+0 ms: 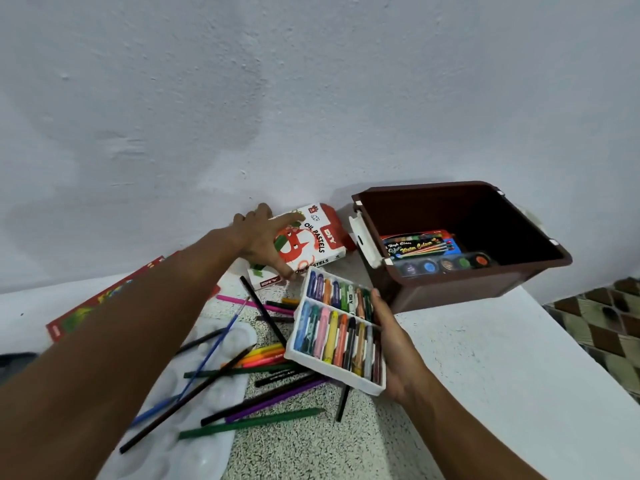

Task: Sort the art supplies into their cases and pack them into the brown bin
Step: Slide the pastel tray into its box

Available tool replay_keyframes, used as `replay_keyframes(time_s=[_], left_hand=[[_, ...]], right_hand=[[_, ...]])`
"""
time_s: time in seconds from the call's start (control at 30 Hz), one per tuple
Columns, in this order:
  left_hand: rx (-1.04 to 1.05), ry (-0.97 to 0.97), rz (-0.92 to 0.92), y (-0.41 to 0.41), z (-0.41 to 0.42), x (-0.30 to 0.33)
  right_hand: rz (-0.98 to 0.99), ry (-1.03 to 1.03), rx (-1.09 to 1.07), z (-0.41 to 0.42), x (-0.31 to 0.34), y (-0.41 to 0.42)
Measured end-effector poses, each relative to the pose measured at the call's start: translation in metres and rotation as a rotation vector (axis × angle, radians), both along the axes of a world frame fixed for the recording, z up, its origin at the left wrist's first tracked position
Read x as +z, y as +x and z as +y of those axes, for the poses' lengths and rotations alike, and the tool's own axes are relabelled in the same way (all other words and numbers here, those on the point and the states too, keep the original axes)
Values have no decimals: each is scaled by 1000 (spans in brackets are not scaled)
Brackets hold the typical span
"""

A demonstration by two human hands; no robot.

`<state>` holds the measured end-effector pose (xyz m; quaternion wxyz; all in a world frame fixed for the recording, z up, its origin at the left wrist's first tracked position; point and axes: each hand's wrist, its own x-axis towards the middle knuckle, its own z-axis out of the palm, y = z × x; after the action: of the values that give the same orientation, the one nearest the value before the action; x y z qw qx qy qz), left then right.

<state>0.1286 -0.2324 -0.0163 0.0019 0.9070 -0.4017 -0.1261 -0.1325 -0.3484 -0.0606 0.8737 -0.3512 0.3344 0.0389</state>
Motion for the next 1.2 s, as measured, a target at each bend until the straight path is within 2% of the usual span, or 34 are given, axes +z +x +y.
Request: replay_keyframes(time_s=[0.2, 0.43, 0.6, 0.77, 0.97, 1.2], left_hand=[[143, -66, -9, -15, 67, 34], [298, 3, 110, -74, 158, 13], [297, 90, 154, -122, 182, 6], [297, 193, 144, -150, 191, -7], [235, 3, 126, -160, 158, -3], [319, 80, 157, -158, 115, -4]], right_hand=[[-38, 5, 22, 3, -3, 3], [-67, -90, 80, 6, 2, 7], [-84, -168, 102, 6, 8, 15], [-84, -206, 87, 7, 10, 15], [-121, -167, 89, 4, 17, 7], [-109, -210, 53, -7, 20, -4]])
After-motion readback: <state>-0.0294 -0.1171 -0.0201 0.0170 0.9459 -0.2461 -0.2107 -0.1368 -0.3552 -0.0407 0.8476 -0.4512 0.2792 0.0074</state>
